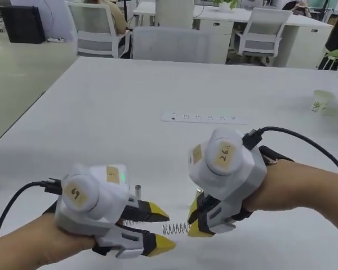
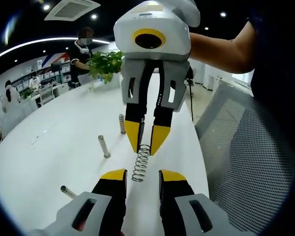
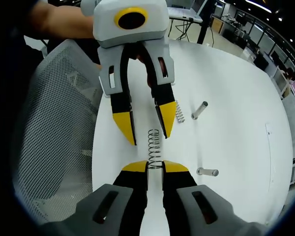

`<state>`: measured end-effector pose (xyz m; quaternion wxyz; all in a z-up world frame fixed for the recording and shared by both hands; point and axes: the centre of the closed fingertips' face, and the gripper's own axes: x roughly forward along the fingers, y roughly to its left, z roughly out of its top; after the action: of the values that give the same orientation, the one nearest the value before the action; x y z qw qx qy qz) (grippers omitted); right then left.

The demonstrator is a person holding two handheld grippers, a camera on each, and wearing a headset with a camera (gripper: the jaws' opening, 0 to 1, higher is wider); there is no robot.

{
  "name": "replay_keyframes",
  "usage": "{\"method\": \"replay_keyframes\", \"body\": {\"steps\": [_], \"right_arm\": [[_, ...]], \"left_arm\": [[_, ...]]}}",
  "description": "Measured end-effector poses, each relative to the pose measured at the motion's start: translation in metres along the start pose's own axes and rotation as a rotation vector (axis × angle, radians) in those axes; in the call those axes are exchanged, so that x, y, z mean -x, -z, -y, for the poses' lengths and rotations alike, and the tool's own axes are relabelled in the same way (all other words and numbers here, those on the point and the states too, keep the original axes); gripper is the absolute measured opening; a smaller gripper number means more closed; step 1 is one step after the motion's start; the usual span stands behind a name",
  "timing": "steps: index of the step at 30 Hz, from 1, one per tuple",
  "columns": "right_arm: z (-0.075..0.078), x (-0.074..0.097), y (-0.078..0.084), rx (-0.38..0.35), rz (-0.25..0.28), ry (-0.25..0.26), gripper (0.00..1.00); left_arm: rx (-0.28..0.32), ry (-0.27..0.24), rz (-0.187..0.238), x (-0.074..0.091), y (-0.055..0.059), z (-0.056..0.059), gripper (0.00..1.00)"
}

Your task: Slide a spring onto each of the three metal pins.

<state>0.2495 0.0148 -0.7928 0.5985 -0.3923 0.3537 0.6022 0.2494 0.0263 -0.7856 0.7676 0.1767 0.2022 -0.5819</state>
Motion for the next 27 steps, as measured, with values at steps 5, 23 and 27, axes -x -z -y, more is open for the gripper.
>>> {"method": "replay_keyframes", "body": {"steps": [5, 23, 27], "right_arm": [[-0.002, 0.0, 0.0, 0.0, -0.001, -0.007, 0.08], [-0.003, 0.014, -0.015, -0.002, 0.035, -0.008, 0.08], [-0.004, 0.018, -0.024, 0.01, 0.055, -0.001, 0.08]], "left_arm": [[-0.032, -0.003, -0.008, -0.001, 0.001, 0.0, 0.1], [-0.073, -0.015, -0.017, -0.005, 0.005, -0.001, 0.03], [-0.073, -0.016, -0.012, -0.006, 0.004, -0.001, 0.03]]}}
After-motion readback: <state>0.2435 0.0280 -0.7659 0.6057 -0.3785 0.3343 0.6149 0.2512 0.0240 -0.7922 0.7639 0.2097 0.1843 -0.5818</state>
